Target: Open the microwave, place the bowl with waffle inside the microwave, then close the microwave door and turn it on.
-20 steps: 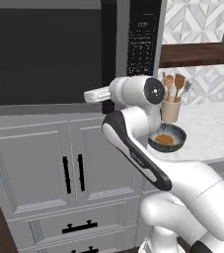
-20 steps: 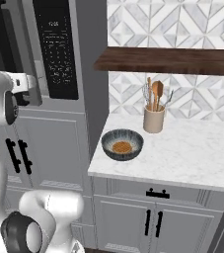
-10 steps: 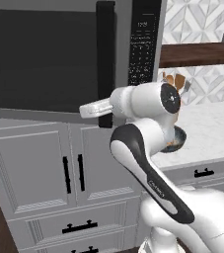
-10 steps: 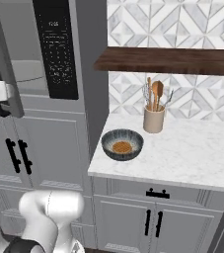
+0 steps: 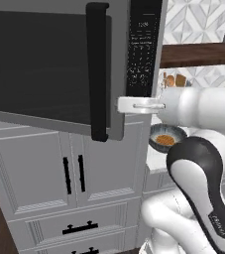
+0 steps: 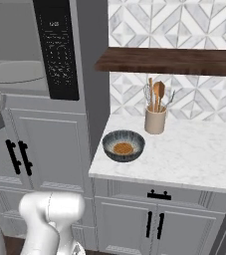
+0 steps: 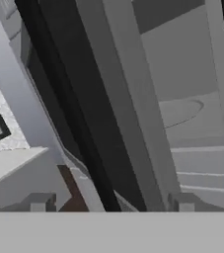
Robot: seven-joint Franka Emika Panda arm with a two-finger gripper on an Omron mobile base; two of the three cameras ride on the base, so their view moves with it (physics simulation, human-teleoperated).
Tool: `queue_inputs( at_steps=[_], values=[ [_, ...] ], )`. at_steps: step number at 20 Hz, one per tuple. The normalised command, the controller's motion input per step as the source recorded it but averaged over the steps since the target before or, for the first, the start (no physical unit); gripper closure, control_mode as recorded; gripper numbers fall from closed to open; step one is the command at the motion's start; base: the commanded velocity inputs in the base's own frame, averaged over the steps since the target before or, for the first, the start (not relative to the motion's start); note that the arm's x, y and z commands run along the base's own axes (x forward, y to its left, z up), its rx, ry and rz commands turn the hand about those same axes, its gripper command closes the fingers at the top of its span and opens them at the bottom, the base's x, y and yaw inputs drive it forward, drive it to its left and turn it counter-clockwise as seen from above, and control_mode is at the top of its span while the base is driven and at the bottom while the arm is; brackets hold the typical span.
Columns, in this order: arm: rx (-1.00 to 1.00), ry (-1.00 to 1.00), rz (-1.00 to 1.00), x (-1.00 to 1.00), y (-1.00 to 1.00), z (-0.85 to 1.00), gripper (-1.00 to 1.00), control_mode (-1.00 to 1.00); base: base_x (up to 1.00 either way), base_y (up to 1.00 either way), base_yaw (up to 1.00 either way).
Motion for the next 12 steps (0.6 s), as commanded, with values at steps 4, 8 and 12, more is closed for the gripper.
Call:
queue_inputs(
  at_steps=[4, 8, 12],
  values=[
    [0.51, 0.04, 0.02, -0.05, -1.00, 0.13, -1.00, -1.00, 0.00, 0.00, 0.00],
    [0.41, 0.25, 0.02, 0.92, -0.98, 0.00, -1.00, -1.00, 0.00, 0.00, 0.00],
    [0.34, 0.37, 0.04, 1.00, -0.51, -0.09, -1.00, -1.00, 0.00, 0.00, 0.00]
  ],
)
